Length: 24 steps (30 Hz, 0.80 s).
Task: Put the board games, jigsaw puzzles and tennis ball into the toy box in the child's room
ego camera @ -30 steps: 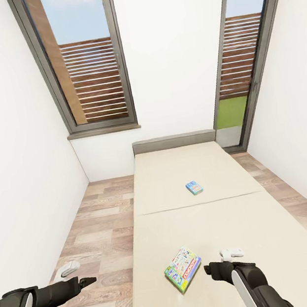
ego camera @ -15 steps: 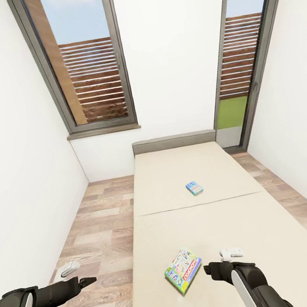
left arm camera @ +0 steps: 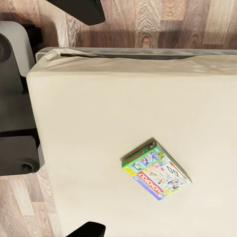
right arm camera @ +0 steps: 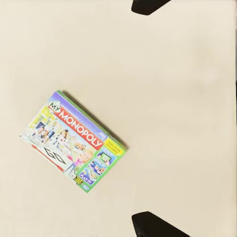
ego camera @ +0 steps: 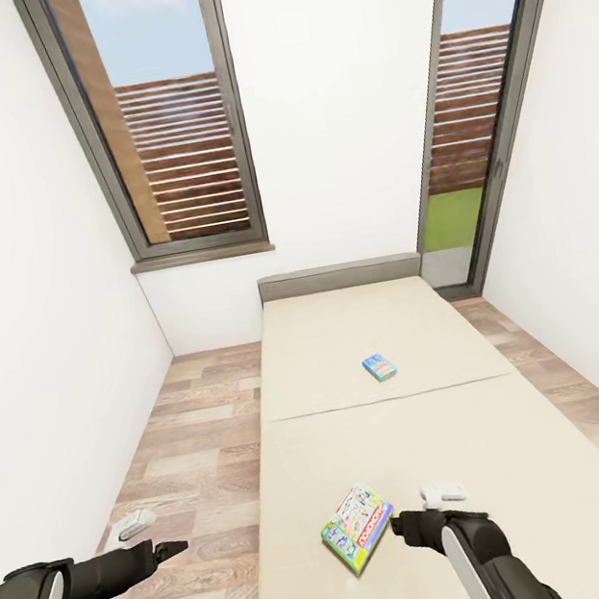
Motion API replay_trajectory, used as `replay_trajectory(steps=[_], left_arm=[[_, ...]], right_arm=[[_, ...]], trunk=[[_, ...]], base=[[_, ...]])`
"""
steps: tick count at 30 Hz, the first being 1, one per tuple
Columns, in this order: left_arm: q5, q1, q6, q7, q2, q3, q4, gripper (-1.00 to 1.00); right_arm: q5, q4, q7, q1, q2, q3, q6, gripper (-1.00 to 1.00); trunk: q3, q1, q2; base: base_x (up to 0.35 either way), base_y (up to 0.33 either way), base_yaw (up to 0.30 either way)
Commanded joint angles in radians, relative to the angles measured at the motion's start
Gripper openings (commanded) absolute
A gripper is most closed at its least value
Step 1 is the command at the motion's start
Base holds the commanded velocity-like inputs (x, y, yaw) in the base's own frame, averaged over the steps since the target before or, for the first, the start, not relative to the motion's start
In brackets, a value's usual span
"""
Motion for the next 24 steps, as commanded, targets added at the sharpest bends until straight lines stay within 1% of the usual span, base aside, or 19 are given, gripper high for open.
replay_trajectory(steps=[1, 2, 5, 6, 7, 8, 10, 11, 15, 16, 18, 19, 20, 21, 22, 24], left_arm=[[0.000, -0.001, 0.007, -0.004, 0.000, 0.001, 0.000, 1.00], [0.000, -0.001, 0.007, -0.003, 0.000, 0.001, 0.000, 1.00], [-0.001, -0.001, 0.007, -0.003, 0.000, -0.001, 0.000, 1.00], [-0.001, -0.001, 0.007, -0.003, -0.001, -0.001, 0.000, 1.00], [-0.001, -0.001, 0.007, -0.003, -0.001, -0.002, 0.000, 1.00], [-0.001, -0.001, 0.007, -0.003, -0.001, -0.002, 0.000, 1.00], [-0.001, -0.001, 0.007, -0.003, -0.001, -0.003, 0.000, 1.00], [-0.001, -0.001, 0.007, -0.002, -0.001, -0.003, 0.000, 1.00], [-0.001, -0.001, 0.007, -0.002, -0.001, -0.003, 0.000, 1.00], [-0.002, -0.001, 0.007, -0.001, -0.002, -0.003, 0.000, 1.00], [-0.002, -0.001, 0.007, -0.001, -0.002, -0.003, 0.000, 1.00], [-0.002, -0.001, 0.007, -0.002, -0.002, -0.002, 0.000, 1.00], [-0.002, -0.001, 0.007, -0.002, -0.002, -0.002, 0.000, 1.00], [-0.003, -0.001, 0.007, -0.002, -0.002, -0.002, 0.000, 1.00], [-0.003, -0.001, 0.007, -0.002, -0.002, -0.002, 0.000, 1.00], [-0.002, -0.001, 0.007, -0.003, -0.002, -0.003, 0.000, 1.00]], right_arm=[[-0.008, -0.001, -0.015, -0.005, 0.005, 0.002, 0.006, 1.00], [-0.009, -0.001, -0.020, -0.011, 0.005, 0.003, 0.007, 1.00], [-0.014, 0.005, -0.041, -0.055, 0.005, 0.005, 0.012, 1.00], [-0.015, 0.015, -0.053, -0.086, 0.005, 0.006, 0.016, 1.00], [-0.016, 0.021, -0.060, -0.102, 0.005, 0.006, 0.018, 1.00], [-0.017, 0.037, -0.072, -0.131, 0.005, 0.007, 0.023, 1.00], [-0.018, 0.059, -0.085, -0.164, 0.005, 0.007, 0.027, 1.00], [-0.019, 0.083, -0.096, -0.197, 0.005, 0.007, 0.030, 1.00], [-0.021, 0.153, -0.108, -0.273, 0.005, 0.008, 0.032, 1.00], [-0.021, 0.199, -0.112, -0.320, 0.005, 0.006, 0.032, 1.00], [-0.021, 0.255, -0.119, -0.374, 0.005, 0.004, 0.032, 1.00], [-0.022, 0.322, -0.127, -0.434, 0.005, 0.001, 0.030, 1.00], [-0.022, 0.360, -0.131, -0.463, 0.005, 0.000, 0.028, 1.00], [-0.026, 0.440, -0.140, -0.522, 0.005, -0.005, 0.023, 1.00], [-0.029, 0.483, -0.144, -0.552, 0.005, -0.008, 0.018, 1.00], [-0.057, 0.637, -0.155, -0.652, 0.005, -0.027, -0.019, 1.00]], trunk=[[-0.002, 0.001, -0.002], [-0.002, 0.001, -0.002], [-0.002, 0.001, -0.002], [-0.002, 0.001, -0.002], [-0.002, 0.001, -0.002], [-0.002, 0.001, -0.002], [-0.002, 0.001, -0.002], [-0.002, 0.001, -0.002], [-0.002, 0.001, -0.002], [-0.002, 0.001, -0.002], [-0.002, 0.001, -0.002], [-0.002, 0.001, -0.002], [-0.002, 0.001, -0.002], [-0.002, 0.001, -0.002], [-0.002, 0.001, -0.002], [-0.002, 0.001, -0.002]], base=[[0.000, 0.000, 0.000], [0.000, 0.000, 0.000], [0.000, 0.000, 0.000], [0.000, 0.000, 0.000], [0.000, 0.000, 0.000], [0.000, 0.000, 0.000], [0.000, 0.000, 0.000], [0.000, 0.000, 0.000], [0.000, 0.000, 0.000], [0.000, 0.000, 0.000], [0.000, 0.000, 0.000], [0.000, 0.000, 0.000], [0.000, 0.000, 0.000], [0.000, 0.000, 0.000], [0.000, 0.000, 0.000], [0.000, 0.000, 0.000]])
